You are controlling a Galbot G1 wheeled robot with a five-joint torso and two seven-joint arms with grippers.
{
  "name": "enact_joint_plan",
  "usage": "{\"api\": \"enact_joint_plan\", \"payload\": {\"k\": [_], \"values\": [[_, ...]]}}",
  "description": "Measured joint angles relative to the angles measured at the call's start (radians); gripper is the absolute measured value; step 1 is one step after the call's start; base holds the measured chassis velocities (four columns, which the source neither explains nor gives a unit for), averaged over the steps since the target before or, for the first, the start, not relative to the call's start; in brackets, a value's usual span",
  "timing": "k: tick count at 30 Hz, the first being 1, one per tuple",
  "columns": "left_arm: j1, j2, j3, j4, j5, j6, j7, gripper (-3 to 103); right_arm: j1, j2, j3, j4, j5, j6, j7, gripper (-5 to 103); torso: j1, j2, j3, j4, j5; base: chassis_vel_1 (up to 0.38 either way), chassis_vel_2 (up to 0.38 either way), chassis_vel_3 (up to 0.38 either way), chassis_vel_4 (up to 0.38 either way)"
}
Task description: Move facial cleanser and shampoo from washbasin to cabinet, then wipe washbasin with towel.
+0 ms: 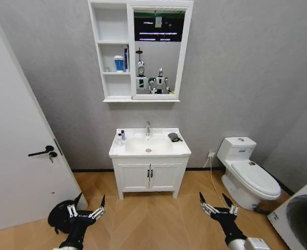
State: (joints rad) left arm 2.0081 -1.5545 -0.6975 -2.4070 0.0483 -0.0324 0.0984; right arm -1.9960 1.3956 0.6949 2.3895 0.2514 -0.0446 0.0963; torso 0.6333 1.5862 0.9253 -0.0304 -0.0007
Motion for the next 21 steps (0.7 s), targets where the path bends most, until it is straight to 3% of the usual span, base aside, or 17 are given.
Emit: {"api": "enact_joint_plan", "payload": {"k": [13,21], "values": [[0.0,-0.002,0.002,0.007,0.001,-0.002,0.001,98,0.006,0.0,-0.001,-0.01,0.003,0.014,0.002,100,0.0,0.0,0.0,0.0001,0.0005,-0.334,0.322,0.335,-0.337],[-0.001,0.0,0.006,0.013,0.003,-0.002,0.001,98,0.027,0.001,-0.019,-0.034,-0.011,0.103,0.049,100,0.0,0.0,0.0,-0.0001,-0.0007,-0.375,0.354,0.361,-0.356]]}}
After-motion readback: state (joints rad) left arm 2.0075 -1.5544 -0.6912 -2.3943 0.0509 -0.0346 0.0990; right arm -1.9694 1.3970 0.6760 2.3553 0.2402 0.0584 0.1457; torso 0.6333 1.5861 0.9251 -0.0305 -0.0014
